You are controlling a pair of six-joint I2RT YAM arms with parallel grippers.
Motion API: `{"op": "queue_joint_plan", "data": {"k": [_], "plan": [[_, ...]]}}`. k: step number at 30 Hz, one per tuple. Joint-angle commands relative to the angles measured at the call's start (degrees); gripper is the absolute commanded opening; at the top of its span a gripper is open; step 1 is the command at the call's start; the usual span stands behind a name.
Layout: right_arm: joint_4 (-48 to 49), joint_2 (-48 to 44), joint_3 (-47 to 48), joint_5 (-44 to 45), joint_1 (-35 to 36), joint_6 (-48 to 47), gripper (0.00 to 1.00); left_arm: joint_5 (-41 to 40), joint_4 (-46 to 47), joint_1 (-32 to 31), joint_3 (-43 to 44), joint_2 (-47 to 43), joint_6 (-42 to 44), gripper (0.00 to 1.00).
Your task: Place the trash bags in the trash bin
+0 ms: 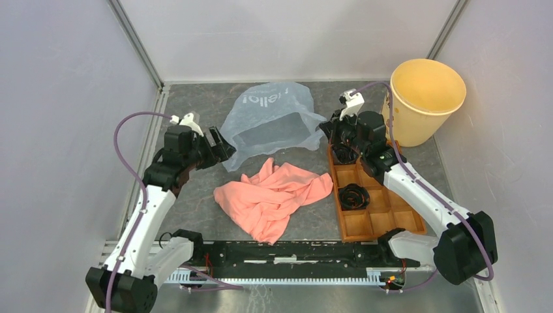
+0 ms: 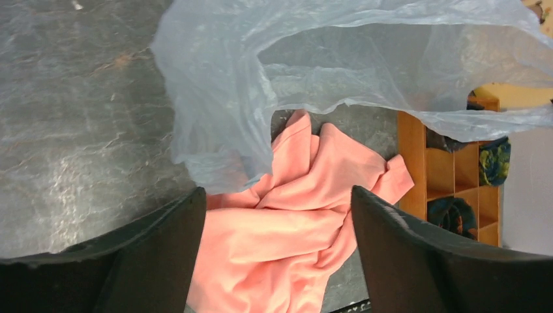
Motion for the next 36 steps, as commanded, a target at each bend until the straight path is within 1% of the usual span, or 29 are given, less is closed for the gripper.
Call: {"op": "queue_joint_plan", "data": {"k": [1, 3, 4, 6, 8, 11, 13, 18, 20, 23, 24, 25, 26, 27, 30, 32, 36], "plan": [[5.2, -0.7, 0.1, -1.7, -0.1, 0.8, 0.0, -8.9, -5.9, -1.8, -1.0, -2.6, -1.0, 0.94], [5.4, -0.9, -0.2, -1.8, -0.1, 0.8, 0.0, -12.9, -6.7, -2.3, -0.9, -3.0, -0.8, 0.95], [5.4, -0.9, -0.3, -1.8, -0.1, 0.6, 0.0, -13.4, -6.4, -2.4, -0.9, -2.6, -0.7, 0.98], [5.2, -1.2, -0.5, -1.8, -0.2, 0.4, 0.0, -11.8, -5.3, -2.9, -0.9, -0.4, -0.7, 1.0], [5.3, -1.3, -0.7, -2.0, -0.2, 0.4, 0.0, -11.4, -3.9, -5.4, -0.8, 2.3, -1.6, 1.0], [5.5, -1.7, -1.1, -2.4, -0.3, 0.7, 0.0, -19.1, -2.6, -12.5, 0.1, 6.2, -3.0, 1.0], [5.6, -2.0, -1.5, -2.5, -0.3, 0.9, 0.0, -23.9, -2.9, -15.2, 1.4, 9.6, -3.1, 1.0], [5.7, -2.0, -1.8, -2.5, -0.3, 1.1, 0.0, -39.2, -5.4, -16.2, 4.8, 18.0, -1.4, 1.0], [5.2, -1.7, -1.5, -2.5, -0.3, 0.9, 0.0, -41.8, -5.2, -16.2, 5.8, 19.7, -0.3, 1.0], [5.1, -1.4, -1.6, -2.7, -0.3, 0.9, 0.0, -42.5, -3.0, -16.3, 6.7, 21.8, 1.6, 0.97], [5.1, -1.4, -1.7, -2.7, -0.3, 1.1, 0.0, -41.5, -1.7, -16.2, 6.9, 22.4, 2.3, 0.93], [5.1, -1.3, -1.7, -2.7, -0.3, 1.0, 0.0, -40.3, -0.8, -16.2, 7.2, 23.0, 2.7, 0.86], [4.8, -1.4, -1.8, -2.7, -0.3, 0.9, 0.0, -39.2, -0.4, -16.2, 7.9, 23.5, 3.1, 0.75], [4.6, -1.4, -1.9, -2.7, -0.3, 0.6, 0.0, -38.5, -0.2, -16.2, 8.5, 24.0, 3.3, 0.6], [2.9, -1.2, -1.8, -2.6, -0.3, -1.7, 0.01, -38.0, -1.5, -16.2, 11.1, 23.7, 5.9, 0.22], [-0.7, -0.3, -0.3, -1.9, -0.2, -3.7, 0.0, -38.1, -2.6, -16.2, 12.2, 21.8, 8.6, 0.03], [-7.6, 2.8, 3.9, -2.3, -0.2, -6.7, 0.01, -37.9, -2.4, -16.2, 13.2, 14.0, 14.0, 0.02]]}}
